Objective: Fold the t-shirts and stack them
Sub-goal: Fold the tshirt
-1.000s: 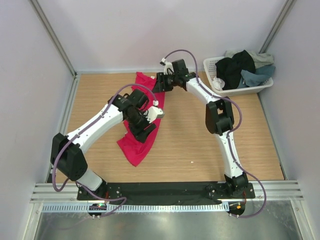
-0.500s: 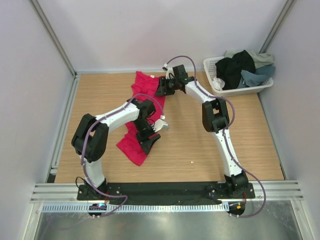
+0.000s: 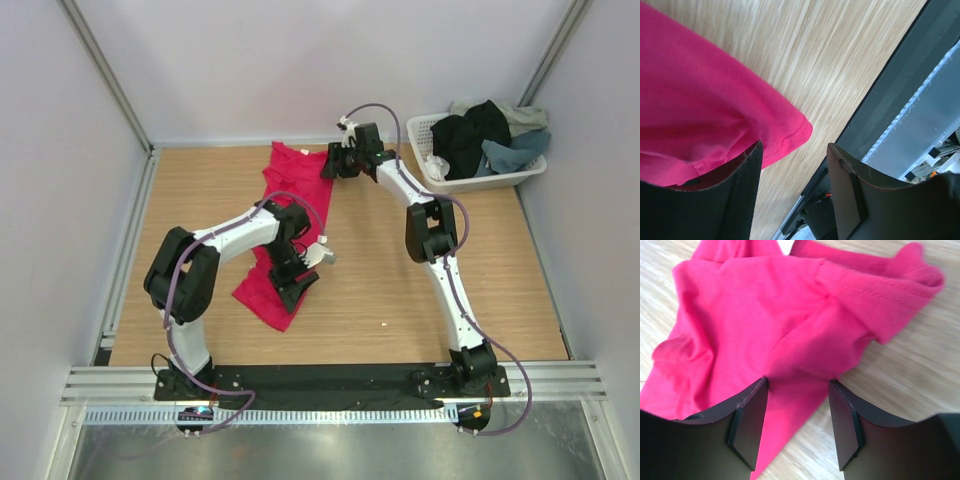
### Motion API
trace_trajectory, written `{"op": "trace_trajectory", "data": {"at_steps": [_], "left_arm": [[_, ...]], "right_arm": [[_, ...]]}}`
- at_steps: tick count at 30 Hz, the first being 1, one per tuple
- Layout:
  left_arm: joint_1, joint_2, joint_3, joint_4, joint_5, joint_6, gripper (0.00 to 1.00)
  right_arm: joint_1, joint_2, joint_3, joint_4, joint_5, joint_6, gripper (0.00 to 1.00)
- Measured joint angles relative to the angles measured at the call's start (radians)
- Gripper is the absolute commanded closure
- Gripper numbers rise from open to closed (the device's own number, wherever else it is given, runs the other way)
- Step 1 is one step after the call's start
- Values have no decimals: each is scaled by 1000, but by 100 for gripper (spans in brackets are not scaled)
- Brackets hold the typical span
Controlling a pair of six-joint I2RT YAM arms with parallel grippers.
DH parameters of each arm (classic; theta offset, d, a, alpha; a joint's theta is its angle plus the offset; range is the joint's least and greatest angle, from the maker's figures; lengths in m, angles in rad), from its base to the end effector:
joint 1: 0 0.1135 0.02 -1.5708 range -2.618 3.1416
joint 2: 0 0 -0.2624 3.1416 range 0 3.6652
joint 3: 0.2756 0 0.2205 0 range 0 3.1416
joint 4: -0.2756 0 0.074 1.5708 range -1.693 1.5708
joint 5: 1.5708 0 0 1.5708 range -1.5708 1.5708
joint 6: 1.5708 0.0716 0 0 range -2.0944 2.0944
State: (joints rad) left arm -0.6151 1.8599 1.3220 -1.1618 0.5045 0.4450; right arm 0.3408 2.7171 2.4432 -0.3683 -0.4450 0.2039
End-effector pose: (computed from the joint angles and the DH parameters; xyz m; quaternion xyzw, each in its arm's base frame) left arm 0.2170 -0.1957 0.1723 -0.4747 -0.8419 0.2429 0.0833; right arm 0.5464 0.2265 0.1389 -0.1582 0.8633 0.3075 0.3676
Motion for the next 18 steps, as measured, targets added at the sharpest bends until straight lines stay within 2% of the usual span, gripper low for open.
{"op": "trace_trajectory", "data": {"at_steps": [14,18], "left_arm": [[-1,93,-42,-8,-19,-18,44],[-3,124,-39,-12,-30,-30,44]], "right_arm": [[-10,2,2,6,21,-23,42],[-18,-49,-69,2,39,-43,40]]}}
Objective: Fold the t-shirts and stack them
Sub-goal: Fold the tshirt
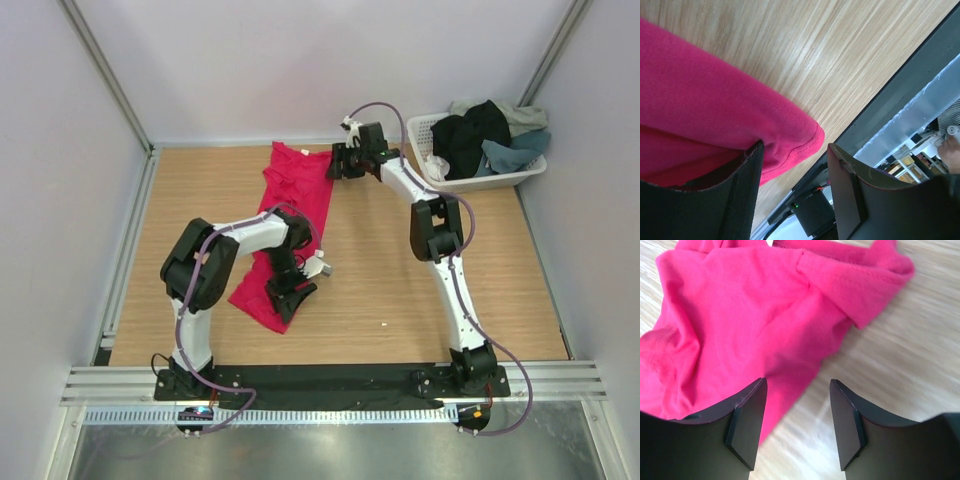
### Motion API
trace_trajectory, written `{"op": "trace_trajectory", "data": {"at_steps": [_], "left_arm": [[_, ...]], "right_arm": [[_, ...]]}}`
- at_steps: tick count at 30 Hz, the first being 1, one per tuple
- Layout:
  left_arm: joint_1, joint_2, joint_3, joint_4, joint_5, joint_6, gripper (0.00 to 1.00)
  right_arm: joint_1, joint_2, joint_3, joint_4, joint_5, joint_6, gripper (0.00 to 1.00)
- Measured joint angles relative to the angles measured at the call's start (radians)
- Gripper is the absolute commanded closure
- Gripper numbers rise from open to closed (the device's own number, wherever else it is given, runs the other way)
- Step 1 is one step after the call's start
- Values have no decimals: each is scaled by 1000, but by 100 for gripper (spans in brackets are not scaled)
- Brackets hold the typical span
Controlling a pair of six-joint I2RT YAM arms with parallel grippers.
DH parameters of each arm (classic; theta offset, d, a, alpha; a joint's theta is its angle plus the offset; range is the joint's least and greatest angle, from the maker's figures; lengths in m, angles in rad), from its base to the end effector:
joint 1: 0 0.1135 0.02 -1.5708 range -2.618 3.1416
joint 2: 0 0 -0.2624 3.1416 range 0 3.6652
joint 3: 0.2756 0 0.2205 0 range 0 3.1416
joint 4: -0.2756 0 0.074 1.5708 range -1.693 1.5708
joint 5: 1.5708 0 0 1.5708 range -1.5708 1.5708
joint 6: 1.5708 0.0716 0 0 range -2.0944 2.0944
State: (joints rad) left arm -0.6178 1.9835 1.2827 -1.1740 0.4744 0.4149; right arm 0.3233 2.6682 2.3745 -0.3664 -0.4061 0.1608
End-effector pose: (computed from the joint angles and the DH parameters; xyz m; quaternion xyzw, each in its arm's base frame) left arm 0.2133 -0.1917 0.1315 -0.4434 -0.8531 0.2162 0.1699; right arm 0.5452 0.2125 0.1434 -0.1598 0.8696 0.2791 0.3748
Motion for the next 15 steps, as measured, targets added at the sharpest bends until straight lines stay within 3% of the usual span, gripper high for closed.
{"op": "trace_trajectory", "data": {"at_steps": [7,15], "left_arm": [[-8,29,23,-10,-41,-68,48],[-54,112,99,-71,-98,-133,60]], "right_arm": [[-45,-264,-240,1,88,-63,38],[-169,-665,-339,46,237,-156,37]]}}
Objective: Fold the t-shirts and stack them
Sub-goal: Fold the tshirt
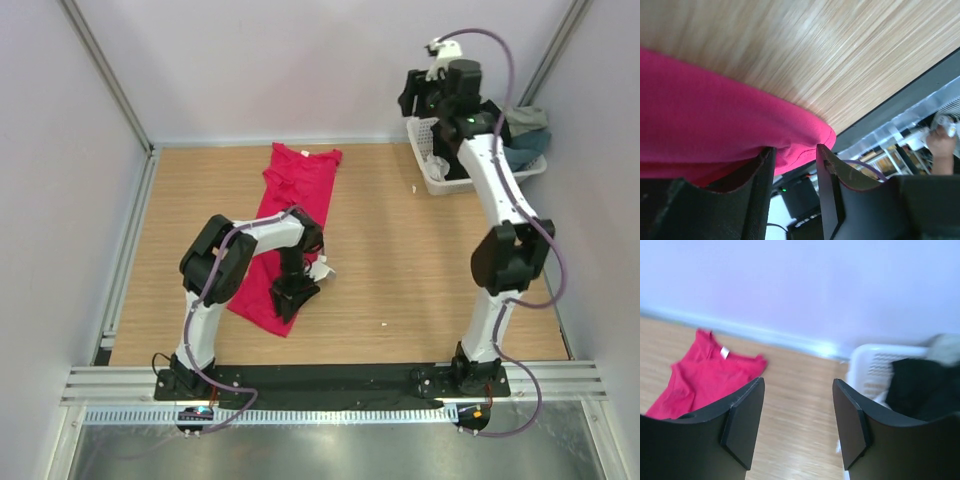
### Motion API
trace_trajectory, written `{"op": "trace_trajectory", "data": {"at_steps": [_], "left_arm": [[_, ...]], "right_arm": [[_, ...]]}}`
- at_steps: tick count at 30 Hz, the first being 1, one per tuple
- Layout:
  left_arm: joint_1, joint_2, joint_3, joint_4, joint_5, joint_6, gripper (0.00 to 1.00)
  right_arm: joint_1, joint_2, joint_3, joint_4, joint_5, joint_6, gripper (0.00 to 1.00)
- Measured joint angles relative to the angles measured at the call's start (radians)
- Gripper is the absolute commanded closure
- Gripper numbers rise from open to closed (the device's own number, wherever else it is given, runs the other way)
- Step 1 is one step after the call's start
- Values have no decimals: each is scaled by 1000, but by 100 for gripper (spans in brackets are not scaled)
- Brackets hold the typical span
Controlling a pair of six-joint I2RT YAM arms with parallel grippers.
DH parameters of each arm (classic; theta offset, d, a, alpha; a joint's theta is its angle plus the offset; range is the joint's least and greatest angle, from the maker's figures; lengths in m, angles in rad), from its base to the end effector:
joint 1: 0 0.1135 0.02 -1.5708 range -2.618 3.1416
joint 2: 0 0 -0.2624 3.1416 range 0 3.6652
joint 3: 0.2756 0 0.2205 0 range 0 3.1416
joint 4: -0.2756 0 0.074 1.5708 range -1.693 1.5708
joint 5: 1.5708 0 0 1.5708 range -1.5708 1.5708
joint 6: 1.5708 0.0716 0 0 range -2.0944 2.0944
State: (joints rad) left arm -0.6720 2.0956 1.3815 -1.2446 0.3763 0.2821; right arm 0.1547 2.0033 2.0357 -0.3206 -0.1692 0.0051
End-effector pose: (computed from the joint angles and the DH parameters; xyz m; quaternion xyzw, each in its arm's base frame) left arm 0.2168 -0.2061 0.1168 -0.4106 -0.8729 0.1434 0.2213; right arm 0.4711 0.0857 0.3775 -0.1101 0.7924 0.1151 0.5888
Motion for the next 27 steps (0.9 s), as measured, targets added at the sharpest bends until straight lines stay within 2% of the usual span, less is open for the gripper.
{"op": "trace_trajectory", "data": {"at_steps": [1,2,3,5,14,24,27], "left_arm": [[-6,11,6,-10,0,-9,62],[-16,24,13,-22,2,-18,69],[-26,36,17,-35,3,-27,71],[-47,60,17,-51,9,-42,73],[-174,137,114,-115,21,-61,74],[-295,257,341,-197,35,-89,71],[-330,272,383,-207,36,-94,66]], "right_arm": [[-18,-51,-15,3,7,-7,37],[-36,-101,-35,4,13,-12,37],[-51,-148,-58,5,15,-18,37],[-68,-246,-124,9,19,-34,37],[-52,-600,-448,-32,18,-105,36],[-56,-742,-541,-69,19,-146,36],[-63,-746,-546,-73,18,-146,36]]}}
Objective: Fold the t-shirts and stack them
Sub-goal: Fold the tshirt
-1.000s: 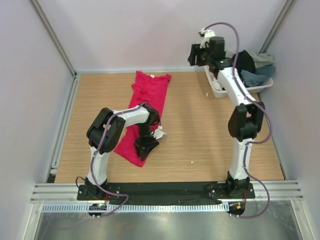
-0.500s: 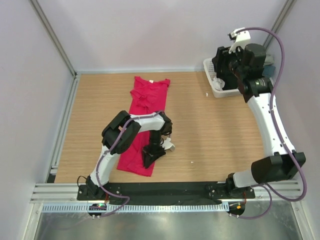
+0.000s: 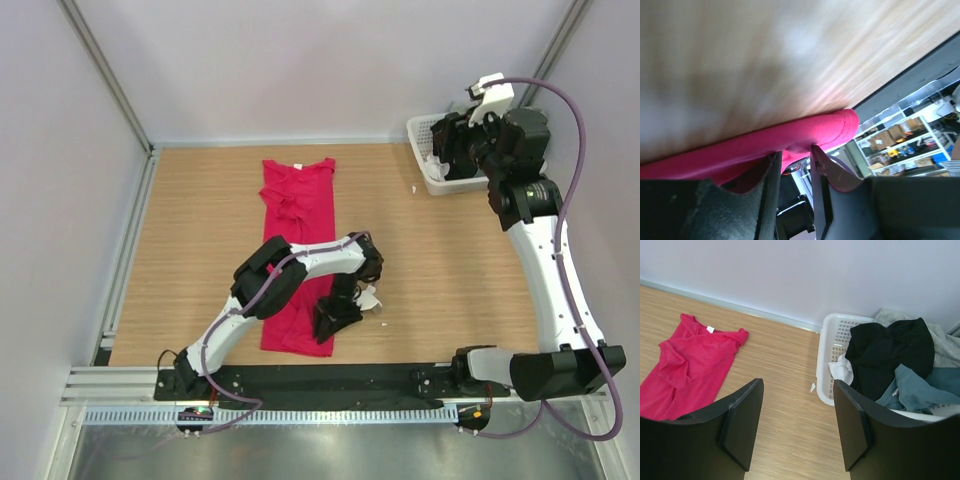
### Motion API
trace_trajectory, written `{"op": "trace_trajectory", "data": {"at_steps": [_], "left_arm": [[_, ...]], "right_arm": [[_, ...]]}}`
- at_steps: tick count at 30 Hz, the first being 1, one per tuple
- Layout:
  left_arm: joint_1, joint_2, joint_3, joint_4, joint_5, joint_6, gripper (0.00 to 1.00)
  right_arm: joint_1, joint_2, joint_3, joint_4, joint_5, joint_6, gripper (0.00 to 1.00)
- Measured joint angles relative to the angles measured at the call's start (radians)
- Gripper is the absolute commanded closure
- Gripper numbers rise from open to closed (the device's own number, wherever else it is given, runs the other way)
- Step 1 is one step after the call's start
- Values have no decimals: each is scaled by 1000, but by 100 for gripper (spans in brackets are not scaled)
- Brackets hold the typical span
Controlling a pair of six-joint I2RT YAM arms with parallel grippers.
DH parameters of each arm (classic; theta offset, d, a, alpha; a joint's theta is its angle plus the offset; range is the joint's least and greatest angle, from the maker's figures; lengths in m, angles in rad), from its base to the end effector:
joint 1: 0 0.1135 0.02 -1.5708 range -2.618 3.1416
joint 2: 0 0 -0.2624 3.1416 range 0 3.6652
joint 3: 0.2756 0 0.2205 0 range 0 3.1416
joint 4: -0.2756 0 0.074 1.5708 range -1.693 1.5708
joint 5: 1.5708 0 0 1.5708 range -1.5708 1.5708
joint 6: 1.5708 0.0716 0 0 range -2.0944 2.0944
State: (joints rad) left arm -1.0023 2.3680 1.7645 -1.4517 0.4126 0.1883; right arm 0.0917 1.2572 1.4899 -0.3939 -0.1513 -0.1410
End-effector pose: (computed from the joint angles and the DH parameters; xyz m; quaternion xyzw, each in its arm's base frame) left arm 0.1650 -0.3116 0.1023 -0.4922 -0.8143 0.0897 0.2943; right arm 0.2724 0.0359 0.4472 -0.1368 0.7487 0.0416 0.6473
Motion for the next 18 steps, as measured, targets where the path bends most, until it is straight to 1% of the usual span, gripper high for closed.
{"op": "trace_trajectory", "data": {"at_steps": [2,5,7,9,12,13,15,18], "left_arm": [[-18,-3,2,3,3,0,57],[-28,-39,-29,29,14,-1,50],[-27,-66,-34,57,16,3,48],[-24,-89,3,104,2,14,45],[-7,-139,103,163,-43,39,37],[6,-169,141,182,-64,45,33],[43,-240,212,219,-95,54,30],[158,-367,271,283,-131,53,23]], "right_arm": [[-5,0,-3,-3,0,0,36],[-9,-9,-27,-1,-4,1,36],[-9,-26,-63,0,-5,5,36],[-9,-43,-98,-1,-8,12,36],[-9,-48,-127,-11,-35,42,36],[-9,-42,-130,-20,-46,57,36],[-9,-17,-130,-32,-80,100,36],[-9,52,-130,-34,-143,175,36]]}}
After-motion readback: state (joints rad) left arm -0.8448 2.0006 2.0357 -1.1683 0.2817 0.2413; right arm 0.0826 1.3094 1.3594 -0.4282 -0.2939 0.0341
